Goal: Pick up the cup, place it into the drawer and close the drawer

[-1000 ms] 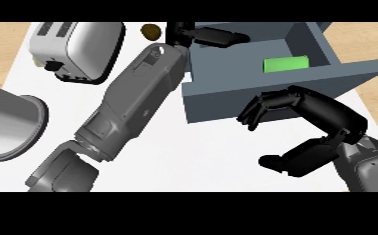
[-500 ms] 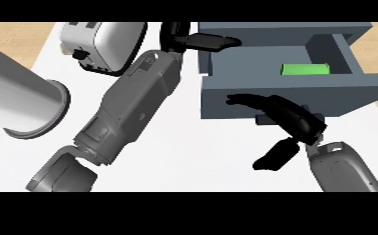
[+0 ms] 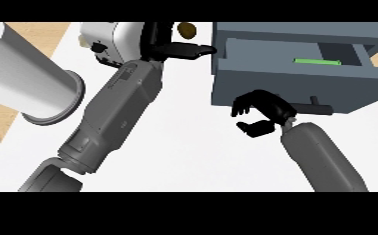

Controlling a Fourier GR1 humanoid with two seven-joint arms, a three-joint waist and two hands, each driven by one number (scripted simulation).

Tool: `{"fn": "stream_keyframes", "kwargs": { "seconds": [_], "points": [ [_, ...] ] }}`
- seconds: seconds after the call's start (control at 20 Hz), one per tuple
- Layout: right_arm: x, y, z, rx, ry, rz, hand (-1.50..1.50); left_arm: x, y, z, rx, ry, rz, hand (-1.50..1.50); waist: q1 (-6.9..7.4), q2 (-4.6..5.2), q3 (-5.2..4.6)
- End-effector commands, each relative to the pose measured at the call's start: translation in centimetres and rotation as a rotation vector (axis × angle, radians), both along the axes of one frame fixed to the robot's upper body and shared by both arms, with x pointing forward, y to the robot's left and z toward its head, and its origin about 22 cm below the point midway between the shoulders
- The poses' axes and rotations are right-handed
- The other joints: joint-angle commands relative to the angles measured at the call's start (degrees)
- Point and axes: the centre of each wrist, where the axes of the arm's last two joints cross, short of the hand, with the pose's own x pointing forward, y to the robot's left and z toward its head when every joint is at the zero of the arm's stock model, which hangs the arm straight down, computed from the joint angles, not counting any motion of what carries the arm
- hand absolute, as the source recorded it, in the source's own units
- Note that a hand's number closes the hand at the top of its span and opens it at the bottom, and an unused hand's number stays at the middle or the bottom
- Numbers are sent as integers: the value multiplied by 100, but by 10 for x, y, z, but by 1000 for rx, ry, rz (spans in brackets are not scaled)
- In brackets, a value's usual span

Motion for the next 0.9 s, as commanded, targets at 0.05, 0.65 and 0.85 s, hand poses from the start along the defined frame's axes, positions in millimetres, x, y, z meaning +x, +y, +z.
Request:
{"fn": "stream_keyframes", "kwargs": {
  "seconds": [0.05,0.65,0.85],
  "points": [
    [30,-30,-7,54,-58,-61,150,-8,24,-15,-15,-1,-27,-150,240,41,25],
    [95,-69,80,197,-250,-294,150,-16,56,-26,-7,1,-54,-150,611,179,29],
    [99,-87,104,222,-258,-316,150,-17,70,-27,10,-11,-59,-150,703,200,23]
  ]
}}
